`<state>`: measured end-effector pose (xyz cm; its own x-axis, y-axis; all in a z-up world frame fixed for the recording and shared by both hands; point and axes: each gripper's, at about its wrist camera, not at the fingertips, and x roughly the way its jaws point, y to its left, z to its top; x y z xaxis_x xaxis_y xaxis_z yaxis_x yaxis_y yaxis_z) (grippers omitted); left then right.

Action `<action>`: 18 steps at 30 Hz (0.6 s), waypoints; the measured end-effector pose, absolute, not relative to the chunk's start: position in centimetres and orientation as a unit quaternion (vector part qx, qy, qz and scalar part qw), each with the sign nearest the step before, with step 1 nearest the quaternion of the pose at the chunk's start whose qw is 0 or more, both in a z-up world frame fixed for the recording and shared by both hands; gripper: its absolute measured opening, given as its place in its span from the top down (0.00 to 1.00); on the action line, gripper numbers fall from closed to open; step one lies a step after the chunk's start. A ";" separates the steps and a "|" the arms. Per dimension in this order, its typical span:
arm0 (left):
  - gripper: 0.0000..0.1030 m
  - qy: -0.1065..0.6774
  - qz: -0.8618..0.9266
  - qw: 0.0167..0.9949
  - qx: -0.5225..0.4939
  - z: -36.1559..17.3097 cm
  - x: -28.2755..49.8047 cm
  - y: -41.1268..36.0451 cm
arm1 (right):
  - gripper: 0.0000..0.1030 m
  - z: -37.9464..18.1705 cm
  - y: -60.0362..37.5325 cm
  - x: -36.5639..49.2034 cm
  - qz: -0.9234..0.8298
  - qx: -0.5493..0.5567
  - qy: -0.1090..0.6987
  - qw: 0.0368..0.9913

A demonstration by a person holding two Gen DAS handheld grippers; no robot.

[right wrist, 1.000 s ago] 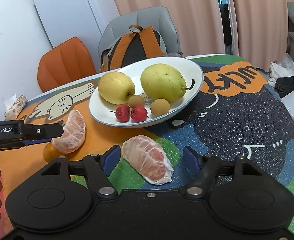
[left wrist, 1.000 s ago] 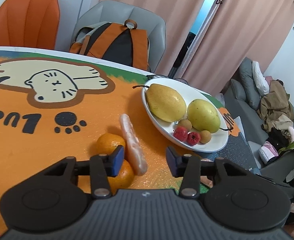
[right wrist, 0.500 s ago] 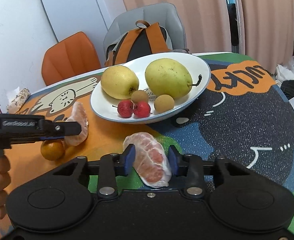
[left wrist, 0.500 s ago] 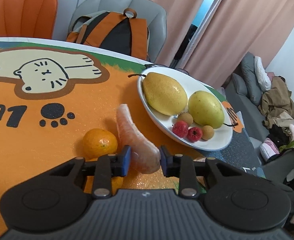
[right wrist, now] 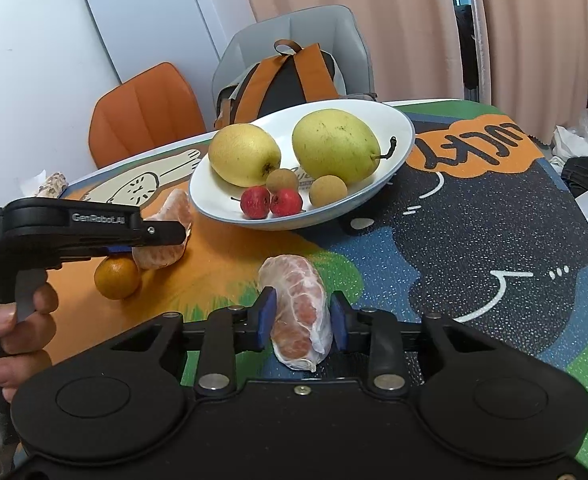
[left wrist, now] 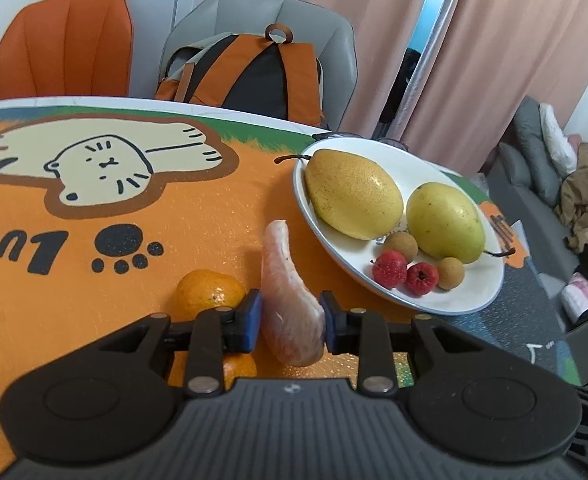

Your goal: Organize fruits

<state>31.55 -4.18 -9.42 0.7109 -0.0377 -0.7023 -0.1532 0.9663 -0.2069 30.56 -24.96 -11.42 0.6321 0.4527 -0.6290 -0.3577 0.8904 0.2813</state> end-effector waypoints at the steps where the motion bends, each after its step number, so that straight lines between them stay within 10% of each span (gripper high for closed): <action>1: 0.70 0.380 0.034 0.916 -0.121 -9.4 31.6 -4.4 | 0.70 -11.4 -25.0 30.5 0.225 0.064 0.365 0.901; 18: 0.83 0.376 0.018 0.918 -0.126 -8.5 30.2 -4.3 | 0.76 -10.3 -24.8 29.9 0.227 0.060 0.345 0.909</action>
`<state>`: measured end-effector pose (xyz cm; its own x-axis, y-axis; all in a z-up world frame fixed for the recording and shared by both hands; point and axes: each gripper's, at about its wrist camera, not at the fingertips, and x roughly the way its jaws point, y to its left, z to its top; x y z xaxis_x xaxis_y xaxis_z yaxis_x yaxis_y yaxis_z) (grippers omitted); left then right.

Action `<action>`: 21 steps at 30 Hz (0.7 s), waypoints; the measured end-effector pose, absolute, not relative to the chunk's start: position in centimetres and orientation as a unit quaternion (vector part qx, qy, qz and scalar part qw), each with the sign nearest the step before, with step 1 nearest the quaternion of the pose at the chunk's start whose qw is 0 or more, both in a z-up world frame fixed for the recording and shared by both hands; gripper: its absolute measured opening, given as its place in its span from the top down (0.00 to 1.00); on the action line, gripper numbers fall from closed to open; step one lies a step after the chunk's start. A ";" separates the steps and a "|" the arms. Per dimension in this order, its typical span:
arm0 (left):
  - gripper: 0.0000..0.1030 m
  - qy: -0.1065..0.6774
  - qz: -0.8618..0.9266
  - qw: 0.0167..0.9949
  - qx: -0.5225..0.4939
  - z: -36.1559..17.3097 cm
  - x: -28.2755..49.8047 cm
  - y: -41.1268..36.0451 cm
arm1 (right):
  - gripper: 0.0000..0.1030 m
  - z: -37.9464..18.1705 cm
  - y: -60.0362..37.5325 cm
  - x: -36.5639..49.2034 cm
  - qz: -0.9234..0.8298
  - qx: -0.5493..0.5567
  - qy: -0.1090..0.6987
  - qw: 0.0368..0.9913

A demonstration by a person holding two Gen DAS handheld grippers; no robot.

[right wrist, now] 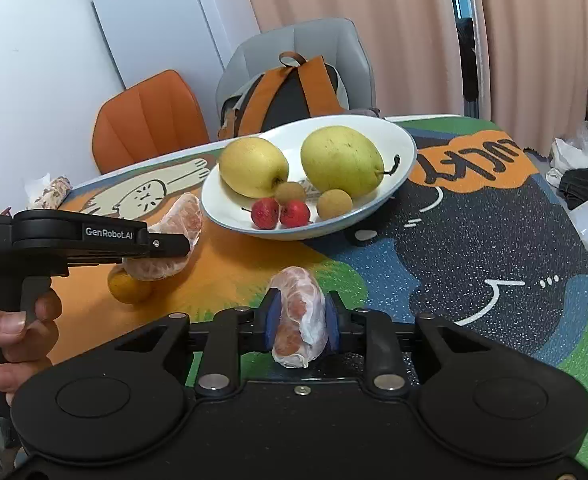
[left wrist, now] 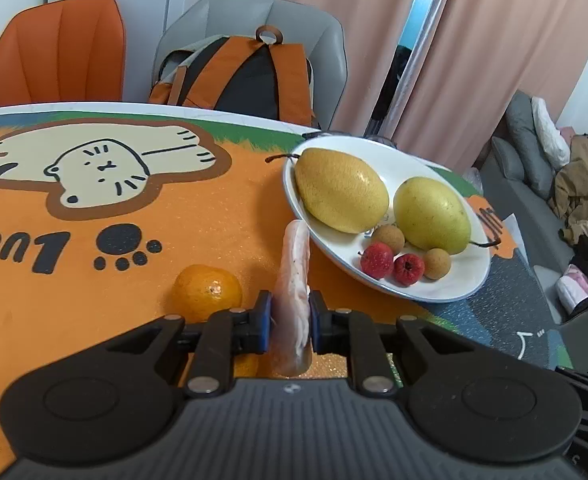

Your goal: Organize fruits

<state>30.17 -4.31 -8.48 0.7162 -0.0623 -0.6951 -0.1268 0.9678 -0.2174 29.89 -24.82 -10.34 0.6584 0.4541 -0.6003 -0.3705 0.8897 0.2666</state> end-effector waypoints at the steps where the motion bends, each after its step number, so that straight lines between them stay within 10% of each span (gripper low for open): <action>1: 0.83 0.374 0.018 0.919 -0.127 -8.3 30.0 -4.2 | 0.76 -10.2 -24.8 29.8 0.227 0.060 0.344 0.909; 21: 0.83 0.327 -0.016 0.935 -0.138 -4.1 28.1 -4.7 | 0.77 -6.9 -25.9 28.9 0.215 0.072 0.296 0.928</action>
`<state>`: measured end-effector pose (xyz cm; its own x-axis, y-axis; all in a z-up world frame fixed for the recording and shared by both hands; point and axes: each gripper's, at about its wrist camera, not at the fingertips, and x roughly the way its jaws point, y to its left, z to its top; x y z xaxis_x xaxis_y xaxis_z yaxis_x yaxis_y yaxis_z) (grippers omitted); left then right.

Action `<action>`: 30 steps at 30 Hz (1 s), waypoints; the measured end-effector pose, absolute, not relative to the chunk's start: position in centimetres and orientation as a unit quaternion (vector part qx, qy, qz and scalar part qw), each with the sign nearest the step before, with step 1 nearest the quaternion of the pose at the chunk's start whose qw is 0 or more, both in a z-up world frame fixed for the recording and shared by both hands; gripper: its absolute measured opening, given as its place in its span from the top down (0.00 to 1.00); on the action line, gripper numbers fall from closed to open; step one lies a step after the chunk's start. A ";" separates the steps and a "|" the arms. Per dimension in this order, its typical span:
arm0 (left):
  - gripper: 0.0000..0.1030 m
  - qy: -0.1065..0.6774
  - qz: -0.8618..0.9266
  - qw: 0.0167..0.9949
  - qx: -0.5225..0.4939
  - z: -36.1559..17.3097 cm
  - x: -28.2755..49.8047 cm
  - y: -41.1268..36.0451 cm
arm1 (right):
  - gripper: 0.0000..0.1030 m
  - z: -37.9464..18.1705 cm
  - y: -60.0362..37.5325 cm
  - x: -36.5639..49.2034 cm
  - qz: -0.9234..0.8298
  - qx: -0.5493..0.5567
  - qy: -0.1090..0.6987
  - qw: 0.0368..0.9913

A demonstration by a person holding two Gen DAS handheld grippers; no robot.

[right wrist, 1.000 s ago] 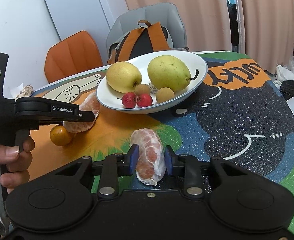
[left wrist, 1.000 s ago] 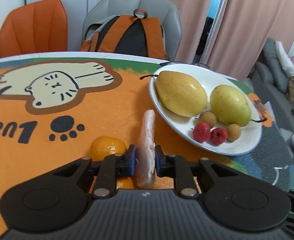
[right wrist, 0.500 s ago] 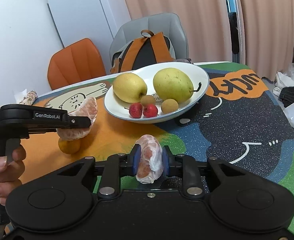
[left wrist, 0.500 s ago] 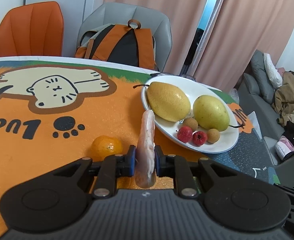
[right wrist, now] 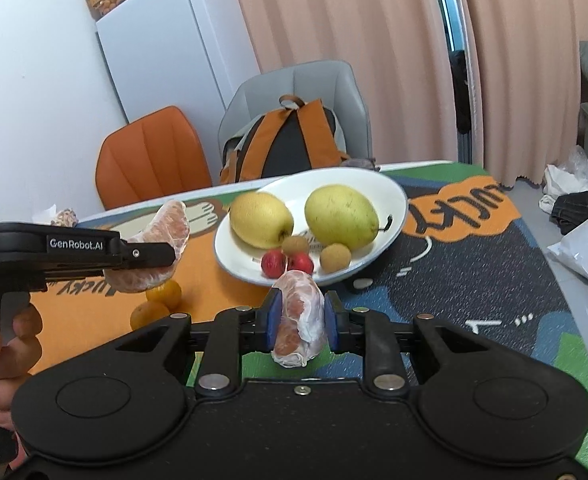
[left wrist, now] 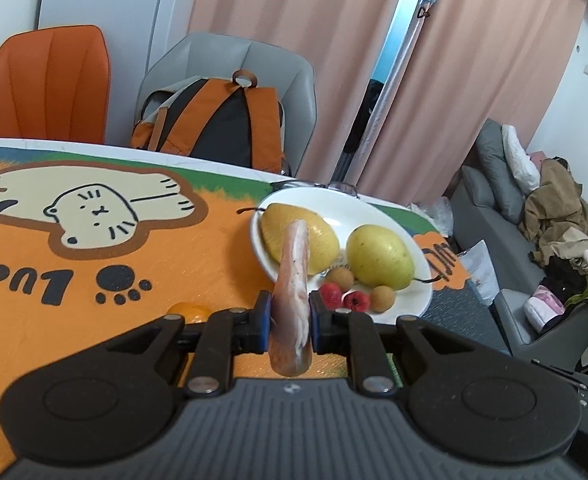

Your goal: Organize fruits

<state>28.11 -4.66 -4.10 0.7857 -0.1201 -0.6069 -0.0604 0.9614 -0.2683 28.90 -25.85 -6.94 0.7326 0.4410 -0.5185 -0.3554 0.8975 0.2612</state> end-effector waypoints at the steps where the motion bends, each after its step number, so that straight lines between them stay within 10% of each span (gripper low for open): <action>1: 0.83 0.325 -0.017 0.935 -0.138 -4.0 28.1 -4.7 | 0.77 -6.7 -25.9 29.0 0.215 0.073 0.294 0.929; 30: 0.83 0.306 -0.019 0.939 -0.157 -2.6 31.6 -3.7 | 0.77 -3.8 -25.0 35.5 0.221 0.085 0.260 0.936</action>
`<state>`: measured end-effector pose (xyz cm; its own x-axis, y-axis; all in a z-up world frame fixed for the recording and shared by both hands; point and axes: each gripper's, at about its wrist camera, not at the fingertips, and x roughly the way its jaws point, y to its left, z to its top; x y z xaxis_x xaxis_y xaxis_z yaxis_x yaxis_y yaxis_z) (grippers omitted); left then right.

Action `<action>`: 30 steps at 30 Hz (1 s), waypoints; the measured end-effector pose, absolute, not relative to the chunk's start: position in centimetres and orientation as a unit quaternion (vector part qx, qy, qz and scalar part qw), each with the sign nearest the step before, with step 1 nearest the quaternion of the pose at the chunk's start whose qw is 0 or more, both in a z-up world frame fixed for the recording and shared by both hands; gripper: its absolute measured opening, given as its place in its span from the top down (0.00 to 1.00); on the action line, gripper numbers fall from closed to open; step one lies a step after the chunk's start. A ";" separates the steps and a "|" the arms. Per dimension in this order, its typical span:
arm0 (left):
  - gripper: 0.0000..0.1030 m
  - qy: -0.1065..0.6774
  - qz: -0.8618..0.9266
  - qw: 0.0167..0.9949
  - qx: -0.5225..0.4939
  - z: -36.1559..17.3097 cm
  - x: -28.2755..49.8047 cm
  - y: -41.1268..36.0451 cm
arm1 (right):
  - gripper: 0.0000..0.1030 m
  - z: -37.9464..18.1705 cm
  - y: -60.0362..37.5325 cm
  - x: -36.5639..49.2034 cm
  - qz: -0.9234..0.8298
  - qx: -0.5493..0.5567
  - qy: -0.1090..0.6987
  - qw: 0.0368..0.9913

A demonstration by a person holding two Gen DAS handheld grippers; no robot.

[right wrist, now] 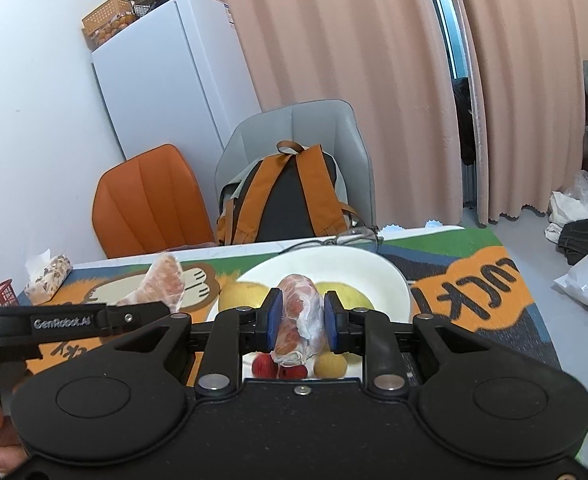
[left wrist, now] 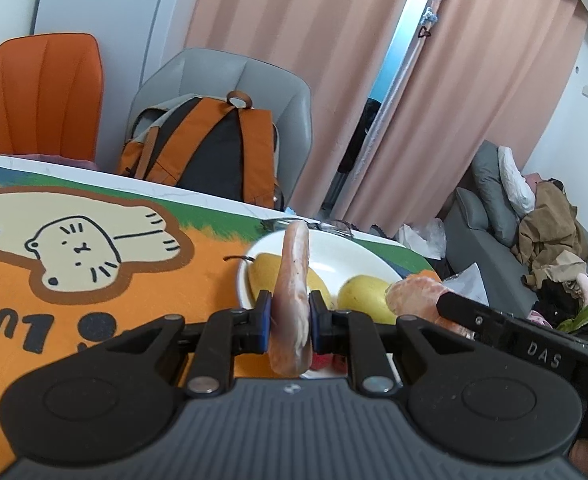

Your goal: Organize fruits

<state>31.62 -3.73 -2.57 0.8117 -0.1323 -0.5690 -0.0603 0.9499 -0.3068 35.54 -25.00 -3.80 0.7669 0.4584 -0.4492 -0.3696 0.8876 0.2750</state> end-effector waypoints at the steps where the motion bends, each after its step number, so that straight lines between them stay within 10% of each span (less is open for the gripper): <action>1: 0.83 0.306 -0.017 0.939 -0.157 -2.6 31.7 -3.5 | 0.77 -3.8 -24.8 35.9 0.223 0.085 0.259 0.936; 30: 0.83 0.307 0.008 0.937 -0.165 -2.8 31.7 -0.2 | 0.67 -4.1 -23.3 39.5 0.216 0.133 0.269 0.929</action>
<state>31.66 -0.22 -2.78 0.8109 -0.0872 -0.5787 -0.1162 0.9451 -0.3053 39.45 -23.32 -4.14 0.7618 0.4738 -0.4417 -0.3308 0.8709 0.3635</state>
